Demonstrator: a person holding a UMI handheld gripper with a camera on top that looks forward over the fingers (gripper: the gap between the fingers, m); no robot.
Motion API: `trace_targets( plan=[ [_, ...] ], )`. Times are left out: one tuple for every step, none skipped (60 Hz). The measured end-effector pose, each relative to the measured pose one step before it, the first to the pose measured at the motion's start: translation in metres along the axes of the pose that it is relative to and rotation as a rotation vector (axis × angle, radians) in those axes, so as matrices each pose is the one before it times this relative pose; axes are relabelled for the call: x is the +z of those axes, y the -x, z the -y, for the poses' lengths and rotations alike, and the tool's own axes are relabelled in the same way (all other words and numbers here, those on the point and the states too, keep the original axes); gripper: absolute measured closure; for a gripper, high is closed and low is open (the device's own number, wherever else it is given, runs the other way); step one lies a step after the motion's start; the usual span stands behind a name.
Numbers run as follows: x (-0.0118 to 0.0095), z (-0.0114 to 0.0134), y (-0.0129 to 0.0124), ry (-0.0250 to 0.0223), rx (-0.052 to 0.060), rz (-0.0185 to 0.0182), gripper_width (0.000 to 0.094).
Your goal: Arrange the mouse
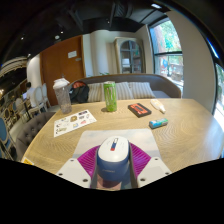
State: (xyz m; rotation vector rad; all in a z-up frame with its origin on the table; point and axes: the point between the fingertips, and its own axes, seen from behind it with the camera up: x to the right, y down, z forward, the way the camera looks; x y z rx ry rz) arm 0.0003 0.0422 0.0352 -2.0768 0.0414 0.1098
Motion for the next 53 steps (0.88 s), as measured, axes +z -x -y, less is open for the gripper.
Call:
trace_targets(
  plan=[
    [0.00274, -0.00563, -0.00127, 0.01543, 0.0144, 0.00742, 0.0475],
    [0.00283, -0.00451, -0.00119, 0.01257, 0.0132, 0.0062, 0.0476],
    [0.00299, -0.00337, -0.00097, 0.00861, 0.0081, 0.00536, 0.0476],
    [0.00299, -0.00296, -0.00113, 0.00724, 0.0005, 0.00448, 0.0476],
    [0.00404, -0.00192, 0.00073, 0.00811, -0.0027, 0.00016, 0.0476],
    [0.00274, -0.00316, -0.00196, 0.00831, -0.0027, -0.00083, 0.0476],
    [0.0043, -0.0034, -0.00103, 0.01053, -0.0028, -0.00123, 0.0476],
    [0.00221, -0.00374, -0.00088, 0.01456, -0.002, -0.00169, 0.0477],
    [0.00094, -0.00223, 0.00076, 0.01316, 0.0049, 0.00298, 0.0475],
    [0.00047, 0.00038, 0.0018, 0.00156, -0.0007, 0.00744, 0.0475],
    [0.00039, 0.00177, 0.0024, -0.0054, -0.0058, 0.00868, 0.0475],
    [0.00048, 0.00118, 0.00207, -0.00362, -0.0098, 0.00811, 0.0476],
    [-0.00026, 0.00019, 0.00095, 0.005, -0.0098, 0.00517, 0.0477],
    [0.0018, -0.00238, 0.00044, 0.01244, -0.0068, 0.00125, 0.0476],
    [0.00032, -0.00528, 0.00001, 0.02351, -0.0036, -0.00066, 0.0474],
    [0.00038, 0.00392, -0.00018, -0.01374, -0.0002, -0.00052, 0.0472],
    [0.00025, 0.00036, -0.00073, 0.00279, 0.0018, -0.00335, 0.0473],
    [0.00002, -0.00207, -0.00104, 0.01114, 0.0046, -0.00396, 0.0473],
    [0.00014, 0.00048, -0.00013, -0.00057, 0.0045, 0.00021, 0.0464],
    [0.00022, 0.00066, 0.00014, 0.00044, 0.0035, -0.00039, 0.0452],
    [-0.00143, -0.00062, 0.00038, 0.00628, 0.0019, -0.00023, 0.0442],
    [0.00113, 0.00079, 0.0002, 0.00023, -0.0007, -0.00024, 0.0421],
    [0.00058, 0.0001, -0.00045, 0.00029, -0.0007, -0.00162, 0.0405],
    [-0.00003, -0.00034, -0.00023, 0.00239, -0.003, -0.00083, 0.0388],
    [0.00004, 0.00006, -0.00014, 0.00024, -0.0029, -0.0025, 0.0369],
    [0.00004, 0.00012, -0.00022, -0.00021, -0.0051, -0.00236, 0.0357],
    [0.00018, -0.00016, 0.00038, 0.00091, -0.0061, -0.00025, 0.034],
    [-0.0014, 0.00015, 0.00118, 0.00216, -0.006, 0.00128, 0.032],
    [-0.00046, -0.00064, 0.00025, 0.00159, -0.004, -0.00253, 0.0288],
    [-0.00075, -0.0006, 0.00042, 0.00165, -0.0044, -0.00125, 0.0243],
    [-0.00083, -0.00005, 0.0006, -0.00197, -0.0017, -0.00113, 0.0193],
    [-0.00082, 0.00004, 0.00028, -0.00221, 0.0006, -0.00169, 0.0138],
    [-0.00117, -0.00013, -0.0001, -0.00046, 0.0026, -0.00438, 0.009],
    [-0.00174, 0.00002, -0.00261, -0.00129, 0.0058, -0.00829, 0.0075],
    [-0.00169, -0.00063, -0.0006, 0.00253, 0.0043, -0.0022, 0.0083],
    [-0.00078, -0.00027, 0.00064, -0.00114, 0.0078, -0.00124, 0.0089],
    [-0.00222, 0.0001, -0.00207, -0.00143, 0.0064, -0.00282, 0.0093],
    [-0.00249, 0.00001, -0.00055, -0.00316, 0.0065, 0.00089, 0.0091],
    [-0.00298, 0.00044, -0.00005, -0.00594, 0.0063, 0.00361, 0.0089],
    [-0.00352, 0.00073, 0.00051, -0.00862, 0.0064, 0.0058, 0.009],
    [-0.00405, 0.00105, 0.00132, -0.01003, 0.0065, 0.00773, 0.009],
    [-0.00413, 0.00158, 0.001, -0.01171, 0.0096, 0.01273, 0.0089],
    [-0.00513, 0.00101, 0.00201, -0.0103, 0.0089, 0.00803, 0.0089],
    [-0.00565, 0.00096, 0.00224, -0.01037, 0.0097, 0.0084, 0.0089],
    [-0.00689, 0.00096, 0.00194, -0.01026, 0.0108, 0.00894, 0.0091],
    [-0.00627, 0.00036, 0.00234, -0.00907, 0.0086, 0.00937, 0.0092],
    [-0.00642, 0.00026, 0.00266, -0.00934, 0.0074, 0.00986, 0.0091],
    [-0.00665, -0.00021, 0.00295, -0.00974, 0.0057, 0.01025, 0.0092],
    [-0.00683, -0.00026, 0.00301, -0.01037, 0.003, 0.01082, 0.0092],
    [-0.00711, -0.00057, 0.00336, -0.01006, 0.0009, 0.0109, 0.0092],
    [-0.00727, -0.00082, 0.00319, -0.00952, -0.0016, 0.01112, 0.0093],
    [-0.00448, -0.00221, 0.0023, -0.01054, -0.0057, 0.01156, 0.0091],
    [-0.00705, -0.00133, 0.00317, -0.00876, -0.0029, 0.00934, 0.0094]
  ],
)
